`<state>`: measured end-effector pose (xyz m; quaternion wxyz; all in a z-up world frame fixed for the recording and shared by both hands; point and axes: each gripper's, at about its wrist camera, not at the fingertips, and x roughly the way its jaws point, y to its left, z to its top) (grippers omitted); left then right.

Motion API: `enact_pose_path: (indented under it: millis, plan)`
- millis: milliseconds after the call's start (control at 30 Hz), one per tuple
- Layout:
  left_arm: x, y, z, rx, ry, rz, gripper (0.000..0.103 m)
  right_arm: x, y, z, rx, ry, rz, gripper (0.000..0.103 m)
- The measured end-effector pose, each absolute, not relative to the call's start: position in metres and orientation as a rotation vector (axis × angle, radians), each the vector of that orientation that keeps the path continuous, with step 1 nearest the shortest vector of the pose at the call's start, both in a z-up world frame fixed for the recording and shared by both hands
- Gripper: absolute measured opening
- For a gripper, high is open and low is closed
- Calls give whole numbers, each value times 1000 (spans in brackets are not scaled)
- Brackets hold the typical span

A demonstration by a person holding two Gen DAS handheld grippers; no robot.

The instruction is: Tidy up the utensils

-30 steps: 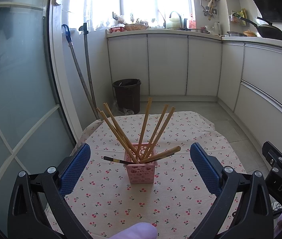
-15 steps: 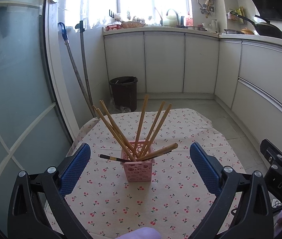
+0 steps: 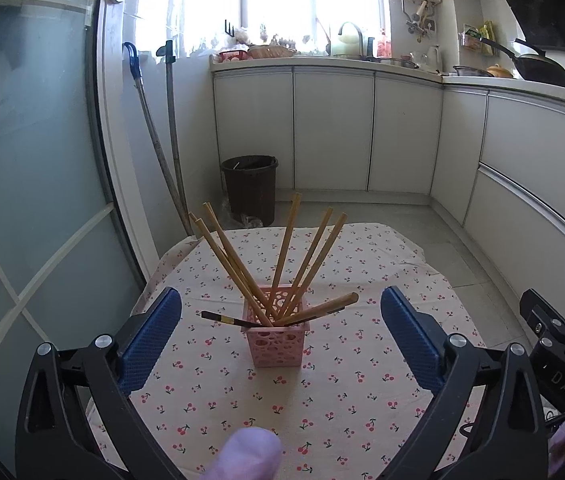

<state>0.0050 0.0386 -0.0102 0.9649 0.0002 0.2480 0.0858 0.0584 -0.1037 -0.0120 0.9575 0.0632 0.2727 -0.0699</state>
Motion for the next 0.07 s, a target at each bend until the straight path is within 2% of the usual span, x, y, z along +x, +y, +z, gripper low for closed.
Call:
enact_pose_path:
  millis: [67]
  plan:
    - [5, 38, -11, 7, 506, 175, 96, 58, -104, -12, 130, 555, -142, 96]
